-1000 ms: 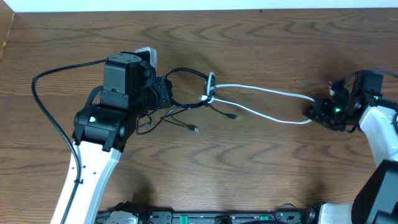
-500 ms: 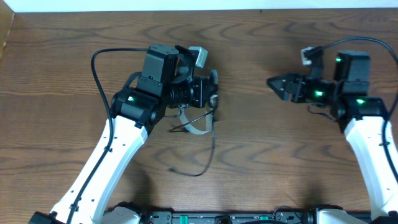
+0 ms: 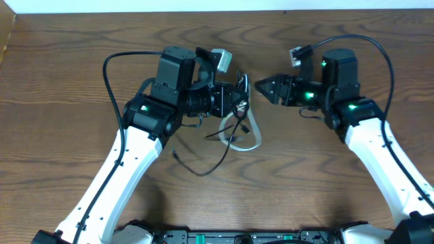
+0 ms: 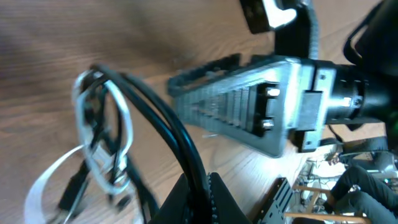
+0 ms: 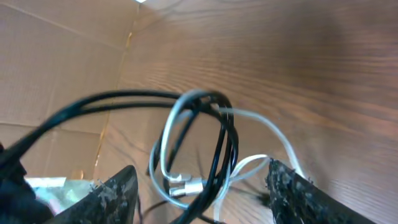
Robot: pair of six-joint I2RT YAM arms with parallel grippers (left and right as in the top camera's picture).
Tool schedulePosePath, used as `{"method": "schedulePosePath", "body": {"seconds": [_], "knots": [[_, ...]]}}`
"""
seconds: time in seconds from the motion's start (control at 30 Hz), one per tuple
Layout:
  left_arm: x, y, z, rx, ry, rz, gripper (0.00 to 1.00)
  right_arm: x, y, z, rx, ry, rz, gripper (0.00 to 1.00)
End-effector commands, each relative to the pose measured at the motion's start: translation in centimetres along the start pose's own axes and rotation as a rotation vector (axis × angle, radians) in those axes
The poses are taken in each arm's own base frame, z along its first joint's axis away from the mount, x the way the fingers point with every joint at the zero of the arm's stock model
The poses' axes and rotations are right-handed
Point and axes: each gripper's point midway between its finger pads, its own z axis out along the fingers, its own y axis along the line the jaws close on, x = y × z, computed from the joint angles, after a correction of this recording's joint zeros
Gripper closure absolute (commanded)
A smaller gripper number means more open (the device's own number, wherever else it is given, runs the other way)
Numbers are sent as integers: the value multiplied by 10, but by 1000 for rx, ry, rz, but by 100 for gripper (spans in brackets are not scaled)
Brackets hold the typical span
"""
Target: Untangle cables
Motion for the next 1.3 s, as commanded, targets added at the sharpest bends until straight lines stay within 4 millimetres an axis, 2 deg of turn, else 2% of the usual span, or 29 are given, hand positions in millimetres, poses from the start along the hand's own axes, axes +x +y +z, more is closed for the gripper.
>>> {"method": "schedulePosePath", "body": {"seconds": [0.0,0.1,0.27,0.53,0.67,0.7,0.77,0.83,0.97,1.03,1.13,1.27], "knots": [[-3,-18,-4,44,-6,22,93,6,12,12,-31,23,21,38],[-2,-18,-3,46,-2,22,92,10,22,18,-48,27,2,40],[-2,-18,-3,46,-2,21,93,16,19,30,-31,45,56,43],[-2,-18,-3,47,-1,10,93,19,17,66,-58,51,127,51],[-2,-18,-3,46,-2,7,93,16,6,74,-24,28,144,68],[-2,-18,-3,45,-2,6,93,15,1,74,-4,21,150,76],[-1,-11,-3,6,-4,-4,92,12,-3,71,6,11,150,98],[1,9,-4,-103,-8,-22,93,4,4,64,-46,8,131,99],[13,81,-21,-500,-13,-72,93,-9,27,34,-190,18,99,99],[18,105,-29,-632,-4,-85,93,-13,40,14,-268,35,83,99],[25,132,-35,-739,26,-114,93,-22,54,-18,-356,37,75,99],[29,152,-34,-770,52,-153,92,-41,48,-61,-386,-20,78,99]]}}
